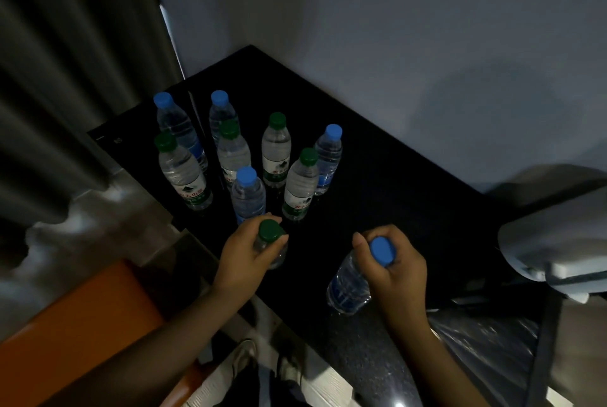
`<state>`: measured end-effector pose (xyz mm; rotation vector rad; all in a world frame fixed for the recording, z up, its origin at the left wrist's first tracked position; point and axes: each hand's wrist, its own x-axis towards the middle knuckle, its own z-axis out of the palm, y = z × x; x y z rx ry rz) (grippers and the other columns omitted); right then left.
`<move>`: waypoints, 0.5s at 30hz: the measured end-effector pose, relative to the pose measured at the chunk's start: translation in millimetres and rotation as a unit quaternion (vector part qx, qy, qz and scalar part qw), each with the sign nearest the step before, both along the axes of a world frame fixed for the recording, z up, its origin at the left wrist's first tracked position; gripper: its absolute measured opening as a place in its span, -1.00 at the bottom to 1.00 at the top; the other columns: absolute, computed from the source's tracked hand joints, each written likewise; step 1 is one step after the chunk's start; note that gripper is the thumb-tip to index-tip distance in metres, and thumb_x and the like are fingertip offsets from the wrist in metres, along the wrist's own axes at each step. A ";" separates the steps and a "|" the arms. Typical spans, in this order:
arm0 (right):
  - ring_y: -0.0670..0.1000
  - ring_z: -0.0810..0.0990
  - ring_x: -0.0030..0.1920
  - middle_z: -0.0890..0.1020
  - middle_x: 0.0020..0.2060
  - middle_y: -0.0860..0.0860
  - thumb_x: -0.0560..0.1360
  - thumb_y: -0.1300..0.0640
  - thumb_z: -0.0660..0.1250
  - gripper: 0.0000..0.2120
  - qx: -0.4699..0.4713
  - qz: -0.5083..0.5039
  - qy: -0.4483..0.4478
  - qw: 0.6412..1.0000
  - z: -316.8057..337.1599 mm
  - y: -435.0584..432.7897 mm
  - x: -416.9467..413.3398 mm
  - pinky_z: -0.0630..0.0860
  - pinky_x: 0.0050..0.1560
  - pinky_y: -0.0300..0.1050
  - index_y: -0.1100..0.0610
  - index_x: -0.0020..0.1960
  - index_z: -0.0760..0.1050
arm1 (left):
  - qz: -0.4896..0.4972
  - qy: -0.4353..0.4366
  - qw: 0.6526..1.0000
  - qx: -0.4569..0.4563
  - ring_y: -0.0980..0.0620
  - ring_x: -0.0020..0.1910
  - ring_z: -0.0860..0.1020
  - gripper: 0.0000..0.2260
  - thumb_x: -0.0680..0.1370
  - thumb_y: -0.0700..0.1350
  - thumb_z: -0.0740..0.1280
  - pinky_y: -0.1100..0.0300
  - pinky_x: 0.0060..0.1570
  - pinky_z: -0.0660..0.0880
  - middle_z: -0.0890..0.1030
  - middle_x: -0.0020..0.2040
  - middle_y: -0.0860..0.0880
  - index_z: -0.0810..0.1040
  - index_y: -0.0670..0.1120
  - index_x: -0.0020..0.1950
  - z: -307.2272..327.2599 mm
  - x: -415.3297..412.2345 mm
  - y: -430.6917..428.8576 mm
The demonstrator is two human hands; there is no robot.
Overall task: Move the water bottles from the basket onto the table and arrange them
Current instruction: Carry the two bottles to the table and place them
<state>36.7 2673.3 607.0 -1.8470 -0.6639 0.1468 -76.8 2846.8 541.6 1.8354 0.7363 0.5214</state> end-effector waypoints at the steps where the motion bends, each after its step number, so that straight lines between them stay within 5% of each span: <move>1: -0.14 0.58 -0.29 0.58 -0.22 -0.11 0.44 -0.07 0.41 -0.84 -0.002 0.004 -0.004 1.000 -2.1 2.2 1.2 0.47 -0.34 -0.41 -0.09 -0.21 0.44 | -0.010 0.004 1.000 0.008 0.24 0.04 0.55 -0.75 0.49 -0.15 0.41 0.32 0.05 0.49 0.60 0.04 0.03 0.56 -0.12 0.16 -1.0 0.6 1.1; 4: -0.13 0.57 -0.27 0.57 -0.19 -0.12 0.47 -0.03 0.37 -0.88 -0.011 0.020 -0.011 1.000 -10.8 10.5 4.8 0.48 -0.32 -0.40 -0.10 -0.19 0.43 | -0.034 0.017 0.999 0.017 0.31 -0.02 0.54 -0.79 0.49 -0.13 0.41 0.43 -0.05 0.45 0.58 -0.04 0.09 0.55 -0.03 0.11 -2.1 3.1 3.6; 9: -0.16 0.56 -0.28 0.56 -0.18 -0.09 0.50 0.13 0.37 -0.80 -0.019 0.035 0.008 0.999 -29.9 28.4 12.7 0.48 -0.32 -0.40 -0.11 -0.19 0.42 | -0.028 0.033 0.999 0.029 0.24 -0.04 0.55 -0.79 0.50 -0.10 0.40 0.35 -0.06 0.48 0.58 -0.03 0.06 0.54 -0.03 0.11 -5.8 1.2 4.4; 15: -0.08 0.56 -0.24 0.55 -0.28 -0.04 0.51 0.01 0.34 -0.88 -0.018 0.017 0.031 0.999 -56.8 51.0 23.6 0.52 -0.30 -0.29 -0.04 -0.17 0.44 | -0.033 0.039 0.998 0.032 0.18 -0.03 0.54 -0.79 0.50 -0.10 0.39 0.41 -0.06 0.44 0.56 0.01 0.02 0.53 -0.05 0.12 -4.4 1.8 4.0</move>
